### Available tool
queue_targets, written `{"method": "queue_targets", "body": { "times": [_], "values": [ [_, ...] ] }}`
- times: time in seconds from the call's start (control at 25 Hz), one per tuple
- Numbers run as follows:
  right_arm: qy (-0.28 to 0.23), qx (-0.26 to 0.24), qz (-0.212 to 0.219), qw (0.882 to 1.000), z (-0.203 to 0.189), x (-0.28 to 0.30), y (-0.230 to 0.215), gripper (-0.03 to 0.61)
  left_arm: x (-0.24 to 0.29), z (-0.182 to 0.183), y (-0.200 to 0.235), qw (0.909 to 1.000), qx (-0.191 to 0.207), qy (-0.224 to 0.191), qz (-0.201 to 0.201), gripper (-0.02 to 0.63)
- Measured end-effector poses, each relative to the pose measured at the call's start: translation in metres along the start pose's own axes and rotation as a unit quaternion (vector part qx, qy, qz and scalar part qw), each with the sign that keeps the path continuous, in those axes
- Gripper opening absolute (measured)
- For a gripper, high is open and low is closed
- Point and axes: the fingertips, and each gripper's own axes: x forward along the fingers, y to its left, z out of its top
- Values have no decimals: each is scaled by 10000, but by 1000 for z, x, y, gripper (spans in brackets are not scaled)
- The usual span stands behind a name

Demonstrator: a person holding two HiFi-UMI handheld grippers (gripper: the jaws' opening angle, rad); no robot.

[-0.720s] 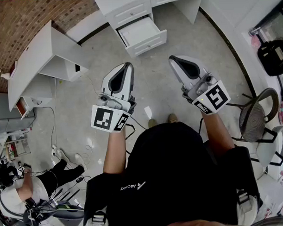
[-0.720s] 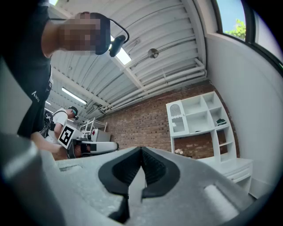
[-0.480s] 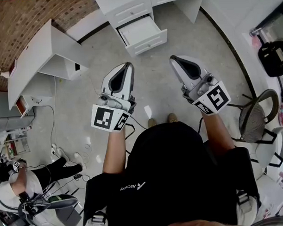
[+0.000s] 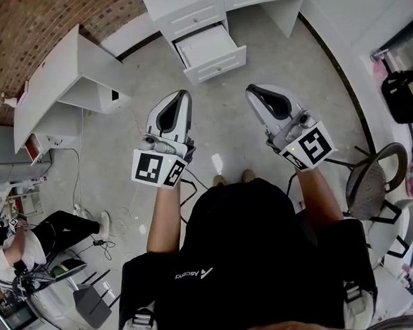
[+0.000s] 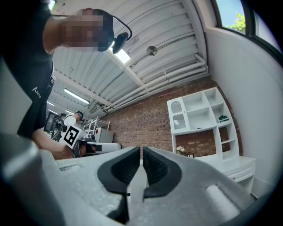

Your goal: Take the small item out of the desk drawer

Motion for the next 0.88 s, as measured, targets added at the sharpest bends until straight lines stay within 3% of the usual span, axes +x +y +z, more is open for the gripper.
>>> {"method": "queue_targets", "body": {
  "times": [0.48, 0.68, 0.88],
  "values": [
    [-17, 245, 401, 9989, -27, 26, -54, 79, 52, -26, 28, 9994, 56, 130, 320, -2],
    [158, 281, 482, 9983, -52, 70, -73, 130, 69, -39, 74, 9991, -26, 139, 402, -2],
    [427, 259, 511, 9974, -86, 141, -98, 156, 93, -57, 151, 9989, -103, 139, 435, -2]
  ]
}}
